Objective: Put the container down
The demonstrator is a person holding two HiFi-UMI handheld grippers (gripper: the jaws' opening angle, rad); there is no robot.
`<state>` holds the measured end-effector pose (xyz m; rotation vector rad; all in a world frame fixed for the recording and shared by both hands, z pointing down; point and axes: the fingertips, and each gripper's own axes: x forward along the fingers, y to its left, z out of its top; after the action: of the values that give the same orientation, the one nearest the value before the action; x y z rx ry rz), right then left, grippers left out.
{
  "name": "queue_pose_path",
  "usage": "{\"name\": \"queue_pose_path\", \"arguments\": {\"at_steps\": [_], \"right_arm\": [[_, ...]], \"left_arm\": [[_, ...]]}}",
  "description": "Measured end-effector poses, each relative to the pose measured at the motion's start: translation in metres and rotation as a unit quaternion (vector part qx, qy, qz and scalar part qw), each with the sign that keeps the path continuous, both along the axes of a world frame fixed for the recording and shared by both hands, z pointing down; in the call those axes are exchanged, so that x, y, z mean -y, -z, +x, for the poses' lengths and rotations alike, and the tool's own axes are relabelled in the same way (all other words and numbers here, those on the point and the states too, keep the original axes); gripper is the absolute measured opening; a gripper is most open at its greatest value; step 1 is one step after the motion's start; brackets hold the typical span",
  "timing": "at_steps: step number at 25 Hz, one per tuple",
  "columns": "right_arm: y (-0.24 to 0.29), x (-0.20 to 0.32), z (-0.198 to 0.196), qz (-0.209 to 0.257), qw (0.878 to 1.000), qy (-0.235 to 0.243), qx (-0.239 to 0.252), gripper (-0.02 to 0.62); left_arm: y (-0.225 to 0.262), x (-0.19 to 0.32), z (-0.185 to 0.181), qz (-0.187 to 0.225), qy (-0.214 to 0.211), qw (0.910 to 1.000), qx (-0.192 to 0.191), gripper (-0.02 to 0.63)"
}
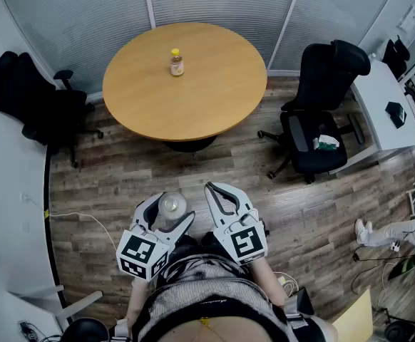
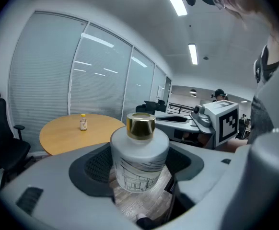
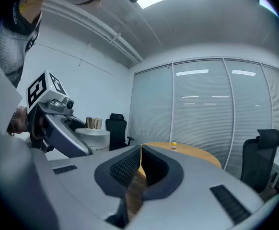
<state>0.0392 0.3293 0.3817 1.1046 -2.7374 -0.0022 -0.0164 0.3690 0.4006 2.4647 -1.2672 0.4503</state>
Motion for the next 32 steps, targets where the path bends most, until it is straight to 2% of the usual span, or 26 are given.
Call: {"name": "queue_pose_path", "arguments": {"at_steps": [13, 17, 22, 27, 32], "right_arm": [[-0.001, -0.001, -0.003, 0.009, 1.0, 0.015, 0.0, 0.021], [-0.005, -0.002, 0.001, 0.02, 0.999, 0.023, -0.021, 0.023], [-0.007, 0.001, 0.009, -0.002, 1.0, 0.003, -0.001, 0.022], [-0.009, 0.003, 0.016, 0.018, 0.999, 0.024, -0.027, 0.023], [-0.007, 0.005, 0.021, 0.014, 0.999, 0.03, -0.015, 0.023]], "left_arm": [[0.0, 0.0, -0.001, -0.005, -0.005, 1.0, 0.0, 0.324], [-0.001, 0.001, 0.002, -0.009, -0.008, 0.9999, 0.001, 0.324], [-0.004, 0.004, 0.009, -0.011, -0.01, 0.9999, 0.002, 0.324], [-0.005, 0.007, 0.014, -0.011, -0.006, 0.9999, 0.006, 0.324], [-0.004, 0.009, 0.02, -0.009, 0.005, 0.9999, 0.005, 0.324]]}}
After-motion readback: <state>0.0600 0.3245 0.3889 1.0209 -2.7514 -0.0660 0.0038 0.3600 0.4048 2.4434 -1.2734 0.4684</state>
